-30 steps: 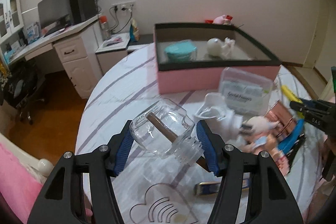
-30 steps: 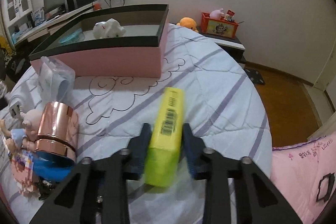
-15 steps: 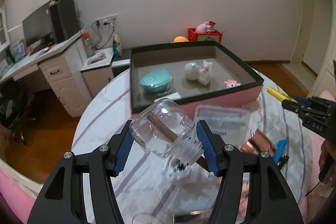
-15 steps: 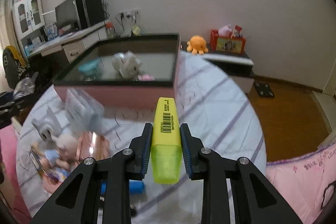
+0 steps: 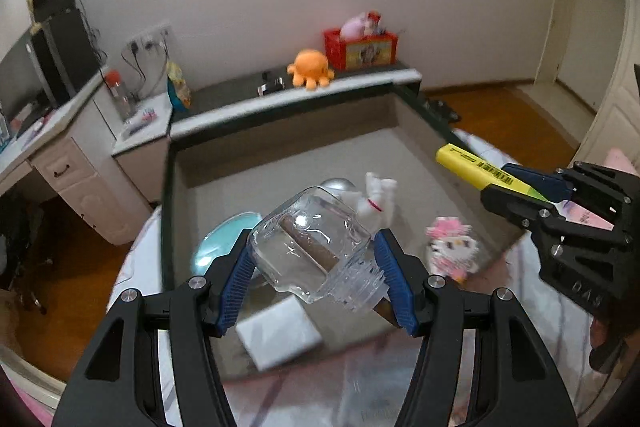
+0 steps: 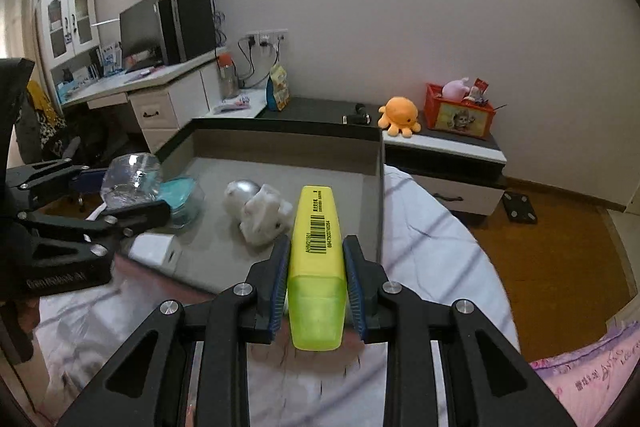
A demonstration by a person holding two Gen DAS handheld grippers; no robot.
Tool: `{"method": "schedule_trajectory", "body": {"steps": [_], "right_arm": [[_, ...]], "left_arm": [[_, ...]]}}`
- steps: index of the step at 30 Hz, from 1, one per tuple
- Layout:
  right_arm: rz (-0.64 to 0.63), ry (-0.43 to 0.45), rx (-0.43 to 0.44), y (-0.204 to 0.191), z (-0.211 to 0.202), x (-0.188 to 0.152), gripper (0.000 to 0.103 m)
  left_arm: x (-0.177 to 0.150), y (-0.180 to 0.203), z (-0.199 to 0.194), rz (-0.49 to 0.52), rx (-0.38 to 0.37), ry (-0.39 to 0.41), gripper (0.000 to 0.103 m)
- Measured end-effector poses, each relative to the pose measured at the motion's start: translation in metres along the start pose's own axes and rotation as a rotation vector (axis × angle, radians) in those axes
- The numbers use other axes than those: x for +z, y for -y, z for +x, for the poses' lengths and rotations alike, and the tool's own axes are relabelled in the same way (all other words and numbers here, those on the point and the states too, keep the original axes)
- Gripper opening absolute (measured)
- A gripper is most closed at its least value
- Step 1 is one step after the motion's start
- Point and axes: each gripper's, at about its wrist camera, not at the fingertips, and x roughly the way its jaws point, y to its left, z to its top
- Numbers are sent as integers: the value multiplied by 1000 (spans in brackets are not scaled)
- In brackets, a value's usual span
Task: Organize rigid objects
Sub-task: 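Carry both items into the pink box and open both grippers, then withdraw both tools away from the box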
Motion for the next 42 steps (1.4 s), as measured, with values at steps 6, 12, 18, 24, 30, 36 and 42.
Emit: {"method": "schedule_trajectory", "body": {"steps": [6, 12, 18, 24, 30, 36, 42], "right_arm": [[-22, -91, -18, 0, 40, -1, 27], [-12, -57, -11, 1, 35, -5, 48], [6, 63, -30, 0, -24, -4, 81], [23, 207, -26, -9, -108, -22, 97], [18, 333, -10, -28, -179, -56, 103], [-9, 441, -109, -55, -231, -94, 103], [15, 492, -171, -67, -258, -131, 103]], "left_arm": [[5, -4, 38, -12, 11, -72, 62], [1, -6, 34, -45, 17, -56, 85], [-12, -10, -28, -84, 44, 72, 100], [-50, -5, -115, -121, 115, 247, 103], [-107, 19, -189, -132, 195, 390, 103], [-159, 45, -244, -143, 217, 499, 103], [-195, 59, -271, -158, 247, 558, 103]]}}
